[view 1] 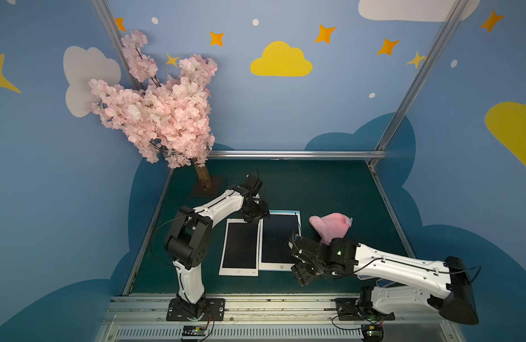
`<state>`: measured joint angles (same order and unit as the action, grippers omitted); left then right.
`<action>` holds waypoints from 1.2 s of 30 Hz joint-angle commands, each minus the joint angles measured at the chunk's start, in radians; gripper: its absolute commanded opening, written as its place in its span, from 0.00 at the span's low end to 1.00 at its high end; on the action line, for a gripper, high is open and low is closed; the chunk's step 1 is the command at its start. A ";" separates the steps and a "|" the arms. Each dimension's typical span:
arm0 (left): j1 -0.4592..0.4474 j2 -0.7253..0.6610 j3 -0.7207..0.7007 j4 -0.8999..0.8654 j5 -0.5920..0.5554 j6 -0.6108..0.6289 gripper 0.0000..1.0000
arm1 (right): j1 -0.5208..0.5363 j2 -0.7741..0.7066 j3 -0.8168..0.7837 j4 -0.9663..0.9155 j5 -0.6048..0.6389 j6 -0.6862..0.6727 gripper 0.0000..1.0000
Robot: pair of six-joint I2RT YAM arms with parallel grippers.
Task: Wipe the drawing tablet
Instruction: Adjust the drawing tablet at the center of the board.
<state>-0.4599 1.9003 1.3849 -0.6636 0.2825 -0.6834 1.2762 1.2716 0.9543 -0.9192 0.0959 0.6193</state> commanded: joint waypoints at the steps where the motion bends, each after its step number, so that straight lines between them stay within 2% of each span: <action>1: 0.028 0.043 0.070 -0.056 0.041 0.023 0.64 | 0.035 0.117 0.024 -0.013 -0.026 0.046 0.76; 7: 0.083 0.086 0.120 -0.048 0.090 0.022 0.65 | 0.053 0.358 0.130 -0.021 -0.025 0.054 0.66; 11: 0.089 0.070 0.107 -0.045 0.090 0.039 0.65 | 0.040 0.429 0.168 -0.014 0.009 0.095 0.59; 19: 0.091 0.043 0.060 -0.031 0.095 0.065 0.65 | -0.046 0.478 0.128 0.066 0.003 0.121 0.54; 25: 0.106 0.035 0.046 -0.036 0.105 0.082 0.65 | -0.082 0.527 0.146 0.042 0.022 0.136 0.51; 36: 0.118 0.046 0.057 -0.036 0.105 0.093 0.65 | -0.186 0.479 0.066 0.067 0.079 0.180 0.52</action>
<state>-0.3481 1.9671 1.4433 -0.6838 0.3744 -0.6090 1.1267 1.7550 1.0603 -0.8539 0.1150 0.7731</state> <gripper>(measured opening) 0.649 0.515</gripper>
